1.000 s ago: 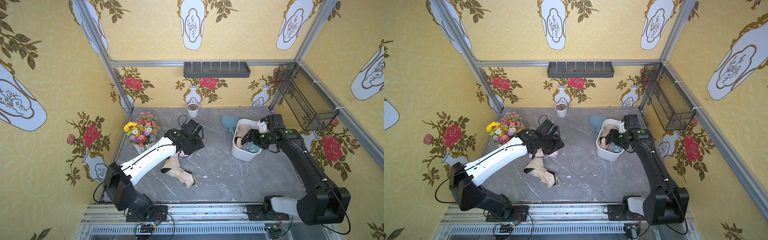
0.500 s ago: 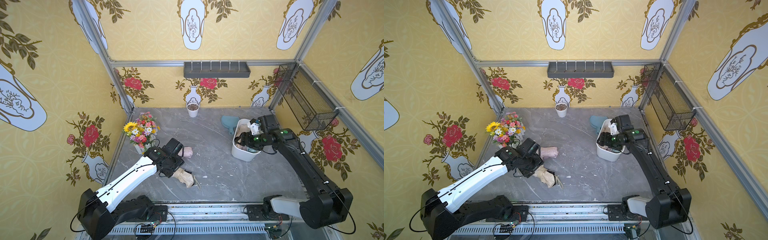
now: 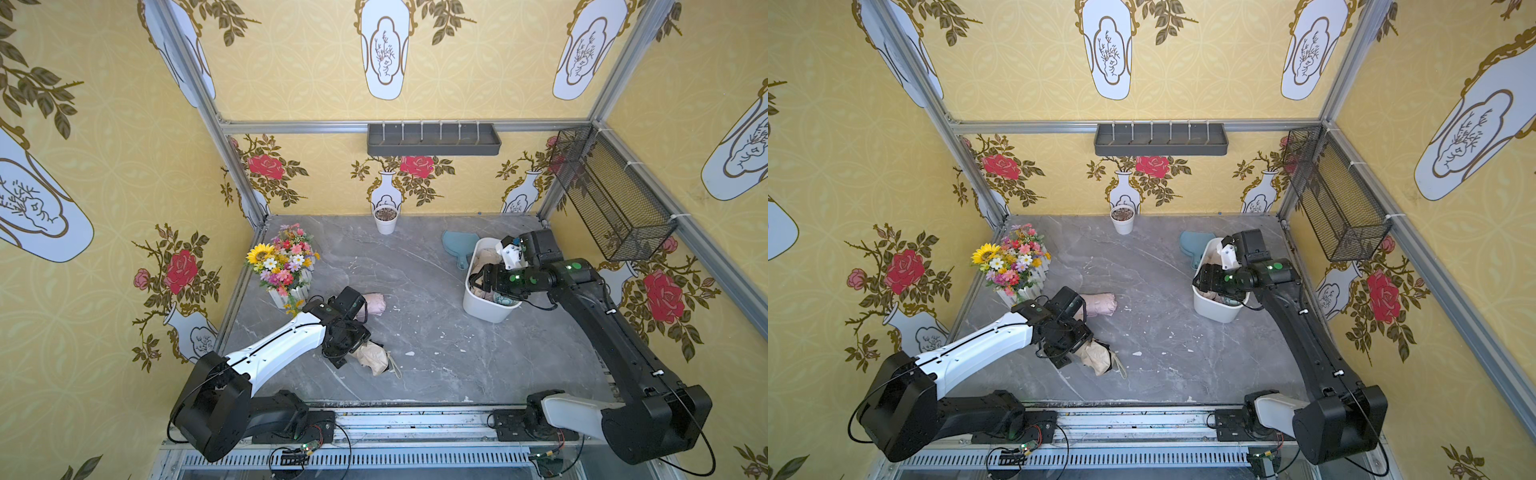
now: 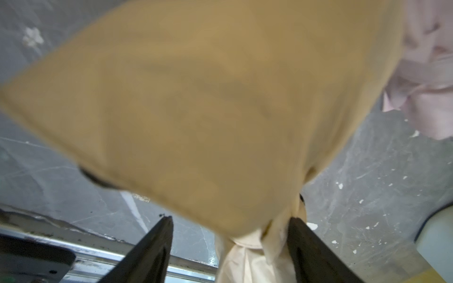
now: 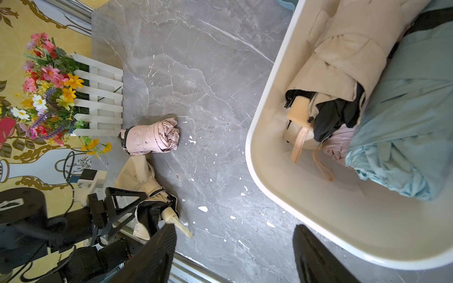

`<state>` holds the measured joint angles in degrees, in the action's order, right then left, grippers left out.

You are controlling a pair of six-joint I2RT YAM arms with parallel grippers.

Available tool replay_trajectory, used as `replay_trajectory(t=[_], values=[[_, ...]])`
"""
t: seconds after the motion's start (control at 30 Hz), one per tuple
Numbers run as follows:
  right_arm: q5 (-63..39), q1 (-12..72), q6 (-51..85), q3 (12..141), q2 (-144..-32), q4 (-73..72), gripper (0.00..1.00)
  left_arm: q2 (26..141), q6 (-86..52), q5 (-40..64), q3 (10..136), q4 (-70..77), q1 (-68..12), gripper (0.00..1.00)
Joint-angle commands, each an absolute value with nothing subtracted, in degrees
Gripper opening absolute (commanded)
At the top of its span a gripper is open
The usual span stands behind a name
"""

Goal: Put the umbrella into the storage box
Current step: Pick up the umbrella from the center of the board.

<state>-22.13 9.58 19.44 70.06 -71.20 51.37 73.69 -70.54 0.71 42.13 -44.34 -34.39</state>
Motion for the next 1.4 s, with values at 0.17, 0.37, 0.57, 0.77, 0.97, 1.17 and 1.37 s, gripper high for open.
replay_trajectory(t=[0.17, 0.37, 0.57, 0.77, 0.97, 1.17, 1.37], values=[[-22.1, 9.6, 20.1, 70.2, -71.5, 51.6, 0.79, 72.9, -70.1, 2.0, 39.4, -41.3, -34.3, 0.6], [-22.0, 9.6, 20.4, 69.5, -71.1, 51.6, 0.79, 73.0, -69.6, 2.8, 38.8, -41.0, -34.4, 0.5], [-21.8, 9.5, 20.5, 69.7, -70.5, 52.0, 0.79, 70.1, -69.0, 2.5, 38.7, -42.3, -34.4, 0.32], [-21.9, 8.9, 20.0, 69.3, -70.7, 52.3, 0.78, 66.9, -68.0, 2.0, 42.1, -45.2, -35.0, 0.24], [-23.1, 8.4, 20.9, 69.7, -71.1, 51.9, 0.78, 66.9, -67.0, 0.6, 49.1, -47.1, -37.4, 0.21], [-25.6, 5.7, 21.0, 70.1, -71.0, 52.6, 0.78, 72.3, -63.9, -1.6, 60.7, -49.3, -39.2, 0.16], [-26.3, 4.9, 20.4, 69.8, -70.3, 53.6, 0.78, 74.6, -62.6, 0.2, 56.6, -43.6, -39.3, 0.06]])
